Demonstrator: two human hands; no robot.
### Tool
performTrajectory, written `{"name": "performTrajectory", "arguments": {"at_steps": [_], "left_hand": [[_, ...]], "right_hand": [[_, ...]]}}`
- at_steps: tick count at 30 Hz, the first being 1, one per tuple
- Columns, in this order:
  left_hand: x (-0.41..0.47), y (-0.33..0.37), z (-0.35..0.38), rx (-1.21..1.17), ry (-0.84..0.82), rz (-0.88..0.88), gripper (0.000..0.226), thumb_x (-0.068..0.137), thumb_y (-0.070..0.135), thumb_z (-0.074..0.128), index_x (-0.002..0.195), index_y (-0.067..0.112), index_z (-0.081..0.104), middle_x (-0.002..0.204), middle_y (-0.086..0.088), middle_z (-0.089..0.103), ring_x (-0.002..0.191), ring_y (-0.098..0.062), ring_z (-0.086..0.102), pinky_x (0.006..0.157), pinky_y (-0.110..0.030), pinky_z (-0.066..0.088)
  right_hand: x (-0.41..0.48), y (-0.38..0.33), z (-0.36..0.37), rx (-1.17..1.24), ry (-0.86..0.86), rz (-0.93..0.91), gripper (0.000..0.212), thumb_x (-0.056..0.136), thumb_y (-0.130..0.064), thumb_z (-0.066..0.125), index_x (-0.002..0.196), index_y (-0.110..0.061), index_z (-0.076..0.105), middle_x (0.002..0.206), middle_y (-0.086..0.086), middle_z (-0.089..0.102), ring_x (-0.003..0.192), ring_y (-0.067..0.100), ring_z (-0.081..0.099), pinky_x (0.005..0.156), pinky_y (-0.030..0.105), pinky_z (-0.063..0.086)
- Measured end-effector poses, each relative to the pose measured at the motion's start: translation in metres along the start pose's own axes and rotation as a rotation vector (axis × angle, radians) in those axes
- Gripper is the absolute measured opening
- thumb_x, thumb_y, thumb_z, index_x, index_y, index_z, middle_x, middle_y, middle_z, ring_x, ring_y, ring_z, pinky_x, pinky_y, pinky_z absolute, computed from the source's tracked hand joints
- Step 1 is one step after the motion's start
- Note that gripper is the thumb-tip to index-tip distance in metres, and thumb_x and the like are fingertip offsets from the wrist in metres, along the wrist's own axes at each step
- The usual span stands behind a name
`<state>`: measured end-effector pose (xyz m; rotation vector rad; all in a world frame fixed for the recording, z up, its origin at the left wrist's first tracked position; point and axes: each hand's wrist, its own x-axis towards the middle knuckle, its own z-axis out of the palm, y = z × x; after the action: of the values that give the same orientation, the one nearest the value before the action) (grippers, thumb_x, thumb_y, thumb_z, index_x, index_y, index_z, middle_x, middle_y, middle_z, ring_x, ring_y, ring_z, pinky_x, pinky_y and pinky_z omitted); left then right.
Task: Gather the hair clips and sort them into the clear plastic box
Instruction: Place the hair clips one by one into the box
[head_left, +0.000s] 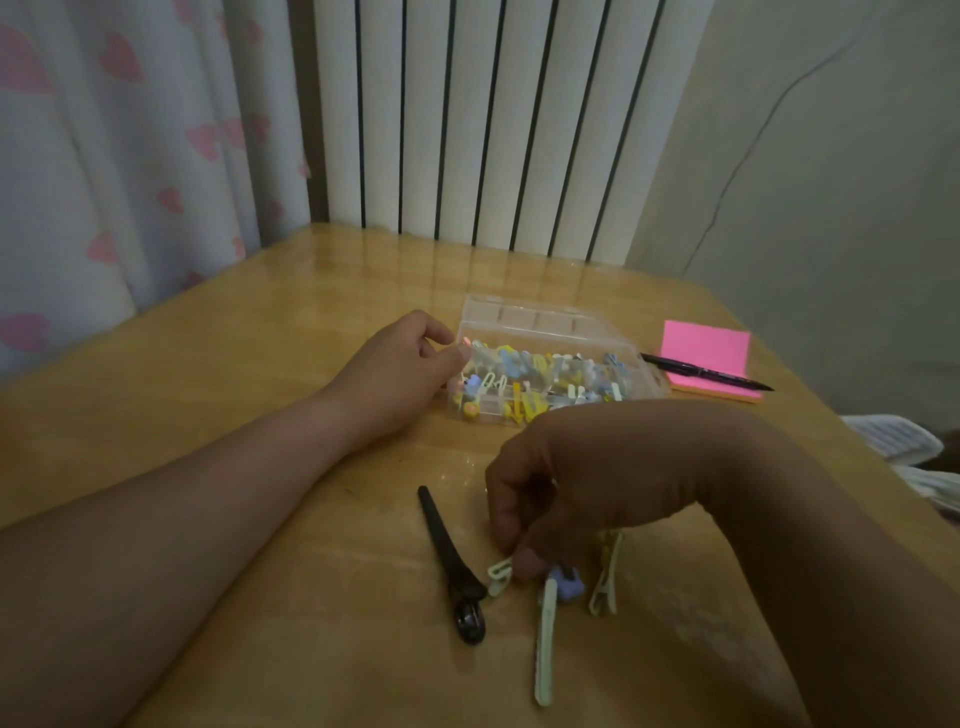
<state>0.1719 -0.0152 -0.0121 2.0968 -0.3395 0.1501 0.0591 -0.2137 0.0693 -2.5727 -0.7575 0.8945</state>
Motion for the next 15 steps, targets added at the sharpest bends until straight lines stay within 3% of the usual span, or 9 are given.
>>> {"name": "performTrajectory", "arguments": {"at_steps": [7, 11, 13, 15], "left_hand": [[-0.001, 0.0, 0.0, -0.01, -0.013, -0.007, 0.034, 0.1, 0.055, 0.065, 0.119, 0.027, 0.064, 0.089, 0.0, 0.071, 0.089, -0.022, 0.07, 0.081, -0.044, 0.055], [0.0, -0.003, 0.0, -0.022, -0.007, -0.003, 0.032, 0.1, 0.055, 0.064, 0.118, 0.028, 0.065, 0.085, 0.003, 0.069, 0.085, -0.018, 0.068, 0.078, -0.041, 0.054], [0.001, -0.004, 0.0, -0.018, -0.007, -0.001, 0.032, 0.1, 0.055, 0.064, 0.118, 0.028, 0.065, 0.086, 0.002, 0.07, 0.084, -0.018, 0.068, 0.08, -0.042, 0.054], [0.002, -0.004, 0.001, -0.016, -0.006, 0.001, 0.033, 0.1, 0.056, 0.064, 0.118, 0.028, 0.065, 0.085, 0.004, 0.07, 0.082, -0.016, 0.067, 0.077, -0.04, 0.053]], "right_hand": [[-0.002, 0.007, -0.005, -0.171, 0.249, 0.055, 0.015, 0.101, -0.04, 0.065, 0.102, -0.029, 0.074, 0.089, -0.011, 0.071, 0.081, 0.0, 0.065, 0.073, 0.02, 0.052], [-0.023, 0.03, -0.022, 0.175, 0.714, 0.027, 0.013, 0.102, -0.03, 0.065, 0.097, -0.025, 0.076, 0.083, -0.008, 0.075, 0.069, 0.002, 0.067, 0.065, 0.02, 0.053], [-0.027, 0.046, -0.027, 0.274, 0.96, 0.1, 0.014, 0.102, -0.024, 0.066, 0.094, -0.02, 0.076, 0.076, -0.003, 0.075, 0.059, 0.001, 0.063, 0.056, 0.018, 0.05], [-0.023, 0.06, -0.027, 0.256, 1.094, 0.238, 0.014, 0.101, -0.024, 0.067, 0.092, -0.018, 0.076, 0.073, -0.002, 0.074, 0.055, 0.004, 0.062, 0.048, 0.018, 0.049]]}}
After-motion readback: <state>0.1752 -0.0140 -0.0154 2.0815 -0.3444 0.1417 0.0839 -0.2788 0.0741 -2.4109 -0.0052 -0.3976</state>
